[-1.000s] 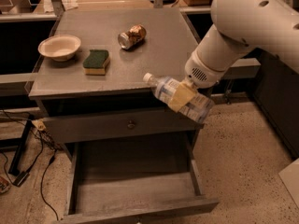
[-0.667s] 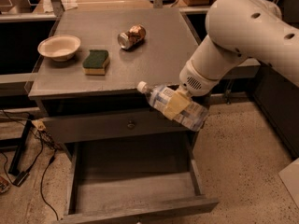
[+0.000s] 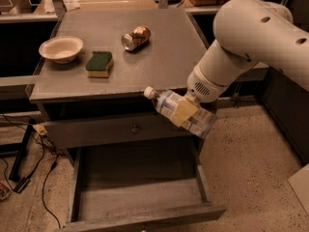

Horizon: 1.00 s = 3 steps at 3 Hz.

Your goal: Place blue plastic bottle into middle drawer

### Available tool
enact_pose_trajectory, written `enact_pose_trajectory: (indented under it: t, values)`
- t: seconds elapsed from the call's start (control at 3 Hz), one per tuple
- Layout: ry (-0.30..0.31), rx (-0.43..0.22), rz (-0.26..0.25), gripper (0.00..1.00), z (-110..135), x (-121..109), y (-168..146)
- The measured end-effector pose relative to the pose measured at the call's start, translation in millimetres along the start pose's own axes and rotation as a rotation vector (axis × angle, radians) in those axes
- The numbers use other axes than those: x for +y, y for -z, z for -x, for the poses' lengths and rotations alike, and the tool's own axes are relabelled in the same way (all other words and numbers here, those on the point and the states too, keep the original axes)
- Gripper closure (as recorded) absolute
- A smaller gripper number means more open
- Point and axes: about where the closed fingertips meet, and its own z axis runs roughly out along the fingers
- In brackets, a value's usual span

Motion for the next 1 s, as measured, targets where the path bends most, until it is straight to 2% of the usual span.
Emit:
enact_pose_trajectory:
  t: [0.67, 1.0]
  values:
    - [0.026, 0.001, 0.129, 1.00, 16.9, 54.8, -68.7]
    - [0.026, 0.001, 0.130, 1.00, 16.9, 54.9, -68.9]
